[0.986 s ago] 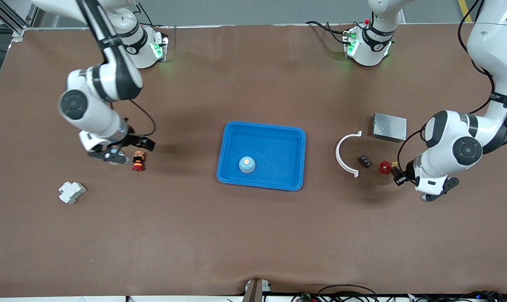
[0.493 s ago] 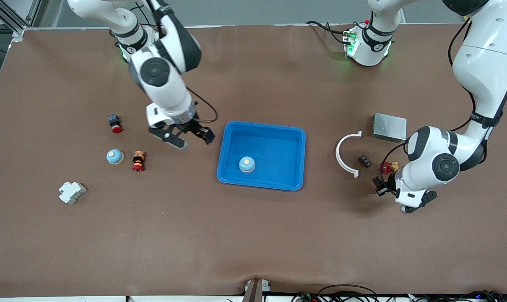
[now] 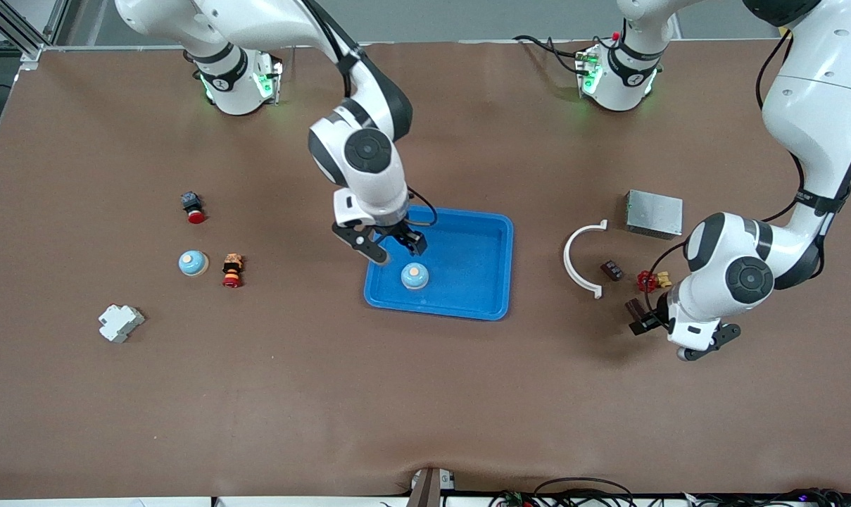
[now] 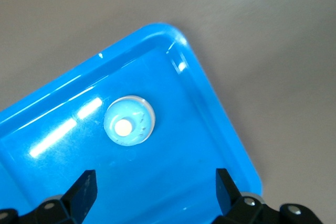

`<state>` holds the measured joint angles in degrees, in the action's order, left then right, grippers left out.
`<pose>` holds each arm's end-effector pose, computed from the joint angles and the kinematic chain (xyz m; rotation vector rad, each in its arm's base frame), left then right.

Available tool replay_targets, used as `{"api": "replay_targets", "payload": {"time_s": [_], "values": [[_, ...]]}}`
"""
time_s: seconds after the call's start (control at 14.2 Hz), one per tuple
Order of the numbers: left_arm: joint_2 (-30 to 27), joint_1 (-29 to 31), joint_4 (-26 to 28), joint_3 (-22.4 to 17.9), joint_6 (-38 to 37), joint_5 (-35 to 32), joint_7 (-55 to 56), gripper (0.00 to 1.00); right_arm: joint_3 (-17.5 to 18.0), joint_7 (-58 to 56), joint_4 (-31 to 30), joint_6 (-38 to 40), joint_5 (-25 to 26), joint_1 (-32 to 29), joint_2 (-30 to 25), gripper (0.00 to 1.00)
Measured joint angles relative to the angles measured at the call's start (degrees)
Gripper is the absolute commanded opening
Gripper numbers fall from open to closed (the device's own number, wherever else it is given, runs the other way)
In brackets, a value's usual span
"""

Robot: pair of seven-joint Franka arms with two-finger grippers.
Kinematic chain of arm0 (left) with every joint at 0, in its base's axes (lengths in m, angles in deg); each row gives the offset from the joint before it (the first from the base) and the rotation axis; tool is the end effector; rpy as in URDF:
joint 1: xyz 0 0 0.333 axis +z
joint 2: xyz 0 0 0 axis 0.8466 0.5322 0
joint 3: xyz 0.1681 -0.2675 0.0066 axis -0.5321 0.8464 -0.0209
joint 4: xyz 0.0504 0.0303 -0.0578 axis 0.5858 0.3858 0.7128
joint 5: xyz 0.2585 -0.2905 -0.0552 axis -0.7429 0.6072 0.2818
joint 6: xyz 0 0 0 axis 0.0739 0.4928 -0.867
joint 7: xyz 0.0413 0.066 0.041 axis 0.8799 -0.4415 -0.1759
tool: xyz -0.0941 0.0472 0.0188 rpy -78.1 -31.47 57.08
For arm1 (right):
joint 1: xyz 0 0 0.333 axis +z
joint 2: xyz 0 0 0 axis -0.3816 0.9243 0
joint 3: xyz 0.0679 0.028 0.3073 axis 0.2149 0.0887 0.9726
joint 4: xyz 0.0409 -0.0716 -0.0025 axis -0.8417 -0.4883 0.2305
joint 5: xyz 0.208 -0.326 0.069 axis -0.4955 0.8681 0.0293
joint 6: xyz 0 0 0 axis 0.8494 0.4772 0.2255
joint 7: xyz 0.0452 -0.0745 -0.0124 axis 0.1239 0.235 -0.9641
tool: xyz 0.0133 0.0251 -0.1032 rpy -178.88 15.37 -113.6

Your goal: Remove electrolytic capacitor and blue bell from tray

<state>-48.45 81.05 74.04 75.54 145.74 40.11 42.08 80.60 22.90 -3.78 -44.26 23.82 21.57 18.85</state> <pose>0.6626 -0.0379 0.2138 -3.0427 -0.7045 0.0042 0.5085 0.4648 0.2926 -2.9543 0.9618 0.0004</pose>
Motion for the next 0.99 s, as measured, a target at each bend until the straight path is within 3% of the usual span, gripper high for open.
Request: {"api": "replay_targets", "payload": {"time_s": [0.35,0.63,0.99], "values": [[-1.7,0.1,-0.7,0.7,0.0,0.0,-1.8,1.00,-0.3,1.6,7.5,0.2,0.1,0.7,8.2,1.00],[-3.2,-0.1,-3.3,4.1,-0.4,0.0,-1.8,1.00,-0.5,1.9,10.1,0.2,0.1,0.7,11.1,1.00],[-3.7,-0.9,-12.4,8.4,-14.4,0.0,-4.4,1.00,-0.6,2.8,11.9,0.1,0.1,0.7,13.4,1.00]]}}
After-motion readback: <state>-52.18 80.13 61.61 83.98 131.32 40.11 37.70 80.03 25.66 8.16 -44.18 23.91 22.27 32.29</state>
